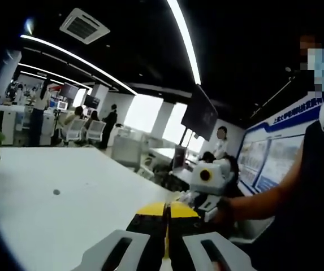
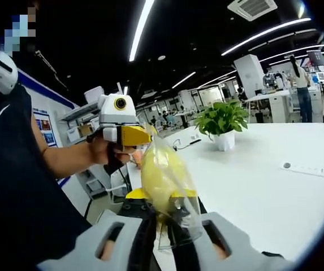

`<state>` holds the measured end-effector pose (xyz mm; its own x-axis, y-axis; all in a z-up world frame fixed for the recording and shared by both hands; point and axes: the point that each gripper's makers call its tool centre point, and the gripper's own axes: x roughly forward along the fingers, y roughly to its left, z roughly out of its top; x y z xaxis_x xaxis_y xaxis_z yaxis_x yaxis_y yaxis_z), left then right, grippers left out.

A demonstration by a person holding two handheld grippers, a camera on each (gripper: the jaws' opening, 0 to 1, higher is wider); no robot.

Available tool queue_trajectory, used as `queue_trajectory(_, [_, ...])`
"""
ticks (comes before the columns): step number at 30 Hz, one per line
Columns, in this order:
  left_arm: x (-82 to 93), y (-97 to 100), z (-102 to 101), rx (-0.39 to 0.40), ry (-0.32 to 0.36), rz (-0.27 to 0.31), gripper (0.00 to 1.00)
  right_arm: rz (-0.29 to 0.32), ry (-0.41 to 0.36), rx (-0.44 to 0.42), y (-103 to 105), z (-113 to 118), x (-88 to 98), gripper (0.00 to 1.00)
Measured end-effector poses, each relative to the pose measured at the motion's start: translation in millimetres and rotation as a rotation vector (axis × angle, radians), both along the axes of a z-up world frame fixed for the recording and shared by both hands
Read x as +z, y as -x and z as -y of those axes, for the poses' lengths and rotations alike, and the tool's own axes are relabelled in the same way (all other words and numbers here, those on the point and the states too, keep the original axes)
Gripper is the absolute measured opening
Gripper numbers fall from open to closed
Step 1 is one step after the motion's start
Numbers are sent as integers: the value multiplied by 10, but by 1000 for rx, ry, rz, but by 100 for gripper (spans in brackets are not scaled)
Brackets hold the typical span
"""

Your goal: Compare the silicone blocks by pressing each to a similar depth, holding the contact briefly, and releasing to observe deformation and rebound differences across the visible hardness samples.

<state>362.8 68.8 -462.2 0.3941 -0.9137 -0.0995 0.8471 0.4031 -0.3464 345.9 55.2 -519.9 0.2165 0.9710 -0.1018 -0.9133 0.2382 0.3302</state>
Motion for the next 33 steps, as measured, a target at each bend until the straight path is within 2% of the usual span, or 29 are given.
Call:
queue_trajectory(3, [27,-1,5,1,7,6,0,36,-21,-15,-29,15,42,3])
queue_trajectory(6, [58,-11,17,3,15,8,0,42,-34,-24,-33,18,64,5])
queue_trajectory(7, [64,-17,23,6,19,4,0,66,-39,-42,-53,25,72,6])
queue_trajectory(10, [62,-41,62,17,31,-19,0,22,-39,-56,-37,43,70,8])
queue_trajectory(13, [83,-35,110,12,51,-23,0,46,-54,-77,-12,85,100,10])
queue_trajectory(18, [64,-39,218,31,35,-17,0,41,-64,-94,-76,189,50,12])
queue_trajectory(20, [96,-57,251,54,46,10,0,43,-68,-92,-85,230,93,12])
queue_trajectory(24, [112,-53,322,84,88,-11,0,42,-64,-92,-101,327,107,15])
queue_trajectory(26, [97,-35,370,94,86,-22,0,36,-52,-89,-105,384,77,19])
queue_trajectory(29, [55,17,418,110,75,-34,0,25,-63,-101,-141,485,81,30])
queue_trajectory(33, [-42,49,443,130,78,-40,0,28,-57,-91,-128,594,8,32])
